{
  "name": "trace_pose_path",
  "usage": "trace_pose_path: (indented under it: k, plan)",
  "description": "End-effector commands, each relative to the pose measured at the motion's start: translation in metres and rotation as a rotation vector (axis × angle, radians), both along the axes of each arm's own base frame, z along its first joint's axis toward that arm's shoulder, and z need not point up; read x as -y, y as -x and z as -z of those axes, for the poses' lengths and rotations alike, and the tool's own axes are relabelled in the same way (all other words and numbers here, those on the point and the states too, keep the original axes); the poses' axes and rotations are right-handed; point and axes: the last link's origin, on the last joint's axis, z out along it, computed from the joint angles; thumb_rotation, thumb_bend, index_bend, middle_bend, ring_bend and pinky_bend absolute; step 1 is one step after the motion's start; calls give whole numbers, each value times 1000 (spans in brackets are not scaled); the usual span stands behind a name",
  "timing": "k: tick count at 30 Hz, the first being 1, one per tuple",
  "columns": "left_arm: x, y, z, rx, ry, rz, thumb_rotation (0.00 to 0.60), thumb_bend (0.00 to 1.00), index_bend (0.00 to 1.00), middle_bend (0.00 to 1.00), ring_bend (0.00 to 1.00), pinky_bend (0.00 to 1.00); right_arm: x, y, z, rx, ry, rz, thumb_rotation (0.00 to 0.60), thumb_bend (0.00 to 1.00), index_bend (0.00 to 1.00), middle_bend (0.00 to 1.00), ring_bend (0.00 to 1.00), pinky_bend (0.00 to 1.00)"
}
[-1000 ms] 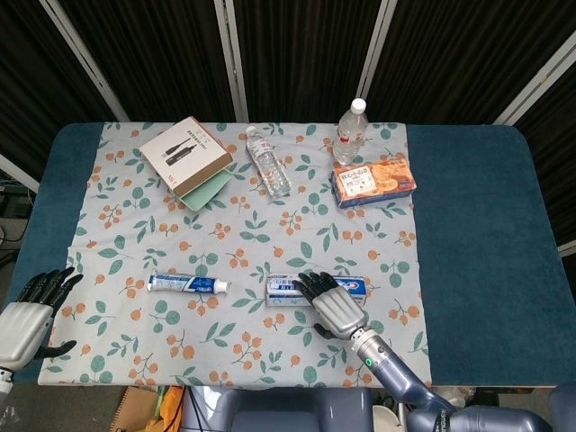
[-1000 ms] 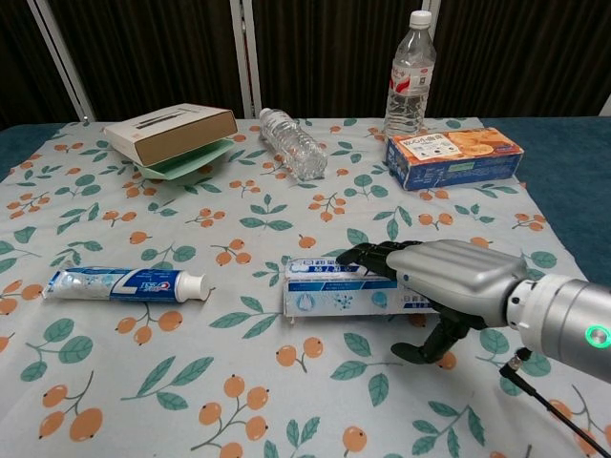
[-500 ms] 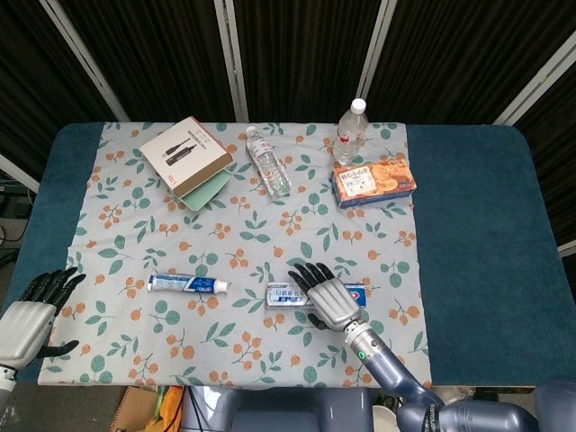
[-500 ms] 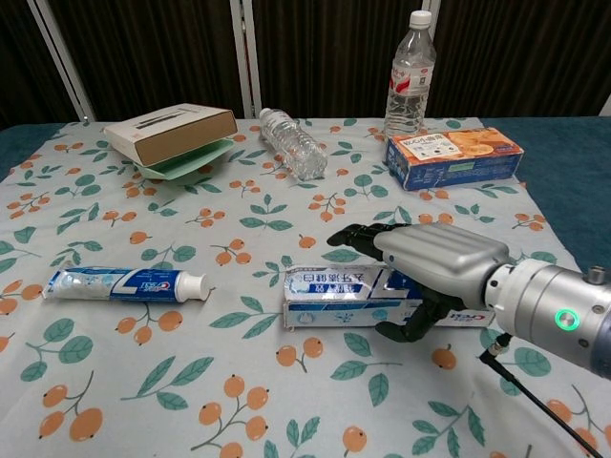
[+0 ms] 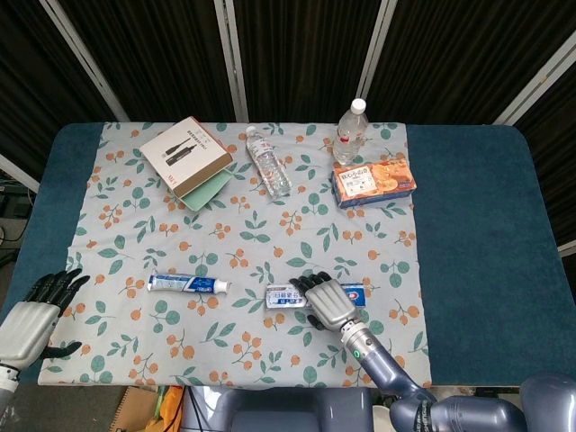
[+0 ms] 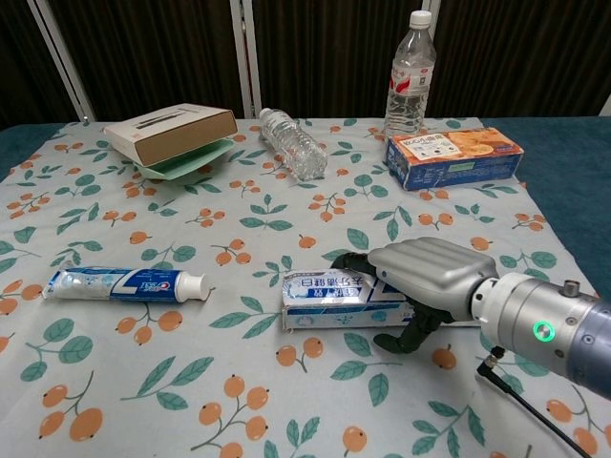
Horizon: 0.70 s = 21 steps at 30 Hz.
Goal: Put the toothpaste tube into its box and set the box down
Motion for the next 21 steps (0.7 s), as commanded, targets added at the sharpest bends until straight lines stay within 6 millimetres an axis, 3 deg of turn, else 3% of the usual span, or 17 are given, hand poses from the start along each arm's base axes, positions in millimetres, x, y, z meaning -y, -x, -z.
trace_pose_path:
  k: [1,6,14,21]
  plan:
    - [0,1,-1,1,-2,-4,600,22,7,0,0,35,1,-2,-2,7,19,-8,600,374,397,486,486,470]
    - [0,1,-1,4,0,-7,600,24,24,0,2,49,-2,-8,-8,37,35,-22,600,416,494,564,565,530]
    - [-2,-6,2,-7,15,3,600,44,153,162,164,263,1,-16,-26,65,64,-38,600,416,498,567,568,530]
    - [-48,-30,14,-36,76,34,600,147,261,279,253,366,5,-15,-44,85,92,-17,600,416,498,566,568,530]
